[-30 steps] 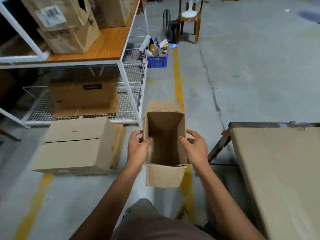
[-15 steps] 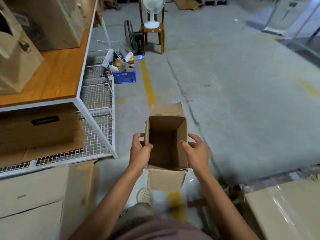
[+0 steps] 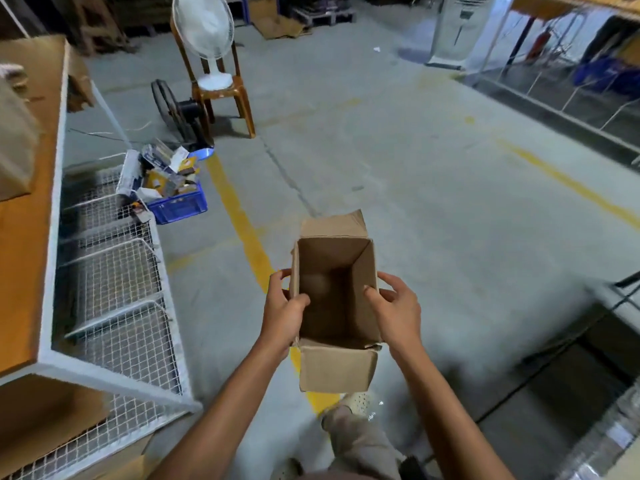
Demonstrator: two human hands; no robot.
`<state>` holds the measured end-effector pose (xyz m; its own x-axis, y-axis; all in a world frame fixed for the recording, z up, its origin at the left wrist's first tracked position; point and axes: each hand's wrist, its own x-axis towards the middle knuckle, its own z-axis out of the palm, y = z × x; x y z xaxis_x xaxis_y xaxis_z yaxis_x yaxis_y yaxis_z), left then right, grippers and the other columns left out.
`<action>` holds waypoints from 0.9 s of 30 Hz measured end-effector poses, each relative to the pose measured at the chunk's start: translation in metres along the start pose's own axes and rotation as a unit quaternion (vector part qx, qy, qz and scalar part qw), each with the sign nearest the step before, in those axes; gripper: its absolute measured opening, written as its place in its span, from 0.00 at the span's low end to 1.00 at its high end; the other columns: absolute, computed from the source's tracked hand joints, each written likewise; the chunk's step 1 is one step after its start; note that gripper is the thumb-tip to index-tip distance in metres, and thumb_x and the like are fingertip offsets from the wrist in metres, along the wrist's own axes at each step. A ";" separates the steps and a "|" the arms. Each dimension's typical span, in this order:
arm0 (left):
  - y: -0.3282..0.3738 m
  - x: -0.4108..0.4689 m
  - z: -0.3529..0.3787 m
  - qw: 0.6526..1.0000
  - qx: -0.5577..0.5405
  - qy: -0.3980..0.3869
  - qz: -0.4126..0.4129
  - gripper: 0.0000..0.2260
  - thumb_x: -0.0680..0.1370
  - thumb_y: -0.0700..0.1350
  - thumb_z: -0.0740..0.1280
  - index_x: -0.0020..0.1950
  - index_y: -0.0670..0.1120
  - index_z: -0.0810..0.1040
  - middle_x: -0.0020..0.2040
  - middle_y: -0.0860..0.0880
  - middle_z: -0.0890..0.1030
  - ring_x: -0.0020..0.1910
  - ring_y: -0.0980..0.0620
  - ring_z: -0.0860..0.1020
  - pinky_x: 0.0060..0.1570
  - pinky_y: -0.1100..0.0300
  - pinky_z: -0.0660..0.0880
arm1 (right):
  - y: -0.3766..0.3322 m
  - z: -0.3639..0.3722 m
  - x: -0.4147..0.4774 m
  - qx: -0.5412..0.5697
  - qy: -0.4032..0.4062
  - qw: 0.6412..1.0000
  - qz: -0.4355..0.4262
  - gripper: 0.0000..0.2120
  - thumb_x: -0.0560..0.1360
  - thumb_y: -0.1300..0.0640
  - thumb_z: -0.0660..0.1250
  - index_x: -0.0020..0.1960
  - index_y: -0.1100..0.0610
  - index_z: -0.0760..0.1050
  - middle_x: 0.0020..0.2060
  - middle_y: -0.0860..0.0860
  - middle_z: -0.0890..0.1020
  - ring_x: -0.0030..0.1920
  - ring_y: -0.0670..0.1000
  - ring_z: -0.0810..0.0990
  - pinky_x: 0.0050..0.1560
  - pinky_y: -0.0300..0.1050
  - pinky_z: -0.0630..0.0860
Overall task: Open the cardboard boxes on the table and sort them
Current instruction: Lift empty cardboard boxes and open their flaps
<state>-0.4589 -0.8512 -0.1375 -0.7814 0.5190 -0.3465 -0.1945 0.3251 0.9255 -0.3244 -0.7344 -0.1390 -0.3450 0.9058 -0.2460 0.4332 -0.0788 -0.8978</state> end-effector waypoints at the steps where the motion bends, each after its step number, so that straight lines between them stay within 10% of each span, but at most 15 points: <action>1: 0.007 0.013 0.010 1.000 0.002 -0.007 0.004 0.22 0.76 0.34 0.65 0.63 0.57 0.67 0.48 0.44 0.76 0.43 0.50 0.77 0.43 0.54 0.75 | -0.002 -0.002 0.016 0.008 0.009 1.000 0.000 0.21 0.73 0.50 0.72 0.66 0.46 0.77 0.49 0.51 0.86 0.48 0.51 0.84 0.53 0.55 0.81; 13: 0.117 0.166 0.190 0.987 0.062 -0.128 0.079 0.24 0.75 0.34 0.65 0.65 0.55 0.69 0.43 0.45 0.76 0.37 0.49 0.75 0.34 0.58 0.69 | -0.038 -0.096 0.199 0.079 0.139 0.987 0.016 0.21 0.75 0.51 0.71 0.68 0.49 0.75 0.55 0.53 0.84 0.52 0.52 0.82 0.54 0.48 0.79; 27: 0.219 0.272 0.450 0.908 0.086 -0.371 0.174 0.22 0.78 0.38 0.65 0.68 0.55 0.66 0.56 0.45 0.77 0.52 0.49 0.78 0.41 0.62 0.76 | -0.051 -0.241 0.349 0.068 0.384 0.921 0.019 0.21 0.76 0.50 0.71 0.68 0.47 0.75 0.54 0.51 0.84 0.53 0.50 0.83 0.52 0.48 0.82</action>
<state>-0.4472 -0.2829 -0.0977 -0.1497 0.9831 -0.1051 0.1330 0.1253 0.9832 -0.2668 -0.3138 -0.0911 0.3815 0.9243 0.0057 0.3063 -0.1206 -0.9443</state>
